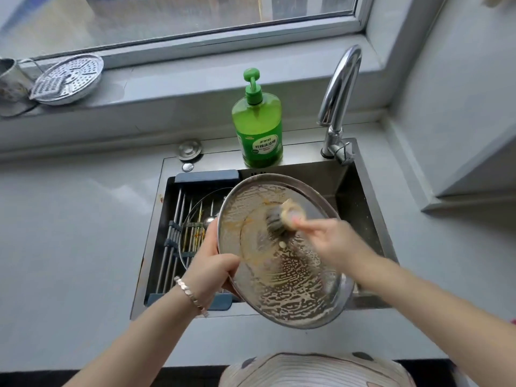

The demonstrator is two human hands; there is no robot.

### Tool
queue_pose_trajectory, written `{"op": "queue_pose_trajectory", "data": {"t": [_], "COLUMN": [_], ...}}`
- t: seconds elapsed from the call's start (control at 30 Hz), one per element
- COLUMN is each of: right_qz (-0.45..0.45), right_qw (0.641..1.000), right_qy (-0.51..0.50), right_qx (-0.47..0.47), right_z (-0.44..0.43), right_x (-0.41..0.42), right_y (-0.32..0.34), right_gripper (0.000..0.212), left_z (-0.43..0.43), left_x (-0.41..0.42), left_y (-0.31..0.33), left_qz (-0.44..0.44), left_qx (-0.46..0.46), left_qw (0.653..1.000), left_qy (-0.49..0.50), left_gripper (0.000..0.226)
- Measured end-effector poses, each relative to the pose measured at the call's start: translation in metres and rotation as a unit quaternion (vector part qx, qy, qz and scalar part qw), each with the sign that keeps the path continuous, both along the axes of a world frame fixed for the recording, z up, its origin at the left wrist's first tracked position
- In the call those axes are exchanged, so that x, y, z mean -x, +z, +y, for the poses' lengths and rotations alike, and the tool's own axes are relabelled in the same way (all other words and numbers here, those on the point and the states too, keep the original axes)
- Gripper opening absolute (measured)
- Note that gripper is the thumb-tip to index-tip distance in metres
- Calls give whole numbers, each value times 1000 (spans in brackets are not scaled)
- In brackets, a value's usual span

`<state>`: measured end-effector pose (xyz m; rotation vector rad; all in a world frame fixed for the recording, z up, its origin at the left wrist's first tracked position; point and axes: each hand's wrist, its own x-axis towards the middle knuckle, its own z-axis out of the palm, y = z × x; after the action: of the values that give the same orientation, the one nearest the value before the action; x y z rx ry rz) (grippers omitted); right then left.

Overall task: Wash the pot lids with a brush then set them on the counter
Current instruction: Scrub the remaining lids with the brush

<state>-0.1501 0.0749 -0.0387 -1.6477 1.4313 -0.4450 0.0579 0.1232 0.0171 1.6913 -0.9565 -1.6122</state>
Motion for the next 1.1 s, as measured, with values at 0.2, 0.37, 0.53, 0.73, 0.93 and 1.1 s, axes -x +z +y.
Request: {"op": "queue_pose_trajectory", "data": {"t": [0.2,0.37,0.53,0.73,0.93,1.1], "right_qz": [-36,3,-71,-14,29,-41], "right_qw": [998,993,995,999,995,999], "right_qy": [37,-119,37,-17,-96,12], "right_qx": [40,18,54,25,25,2], "right_z": [25,-2,22,12,1,32], "right_x": [-25,-12,-31,-10,18,4], "right_y": [7,-3,9,-7,-16,-12], "right_gripper": [35,35,41,37,35,41], "left_z": [5,14,14,10,16,13], "left_x": [7,13,13,8,1,2], "left_y": [2,2,-3,3,-1,-2], "left_qz": [-1,0,2,16,7,19], "left_qx": [48,73,57,115,135,143], "left_qw": [999,997,998,993,991,987], "left_qy": [-17,-24,-17,14,22,66], "left_gripper": [75,77,81,76,79,80]}}
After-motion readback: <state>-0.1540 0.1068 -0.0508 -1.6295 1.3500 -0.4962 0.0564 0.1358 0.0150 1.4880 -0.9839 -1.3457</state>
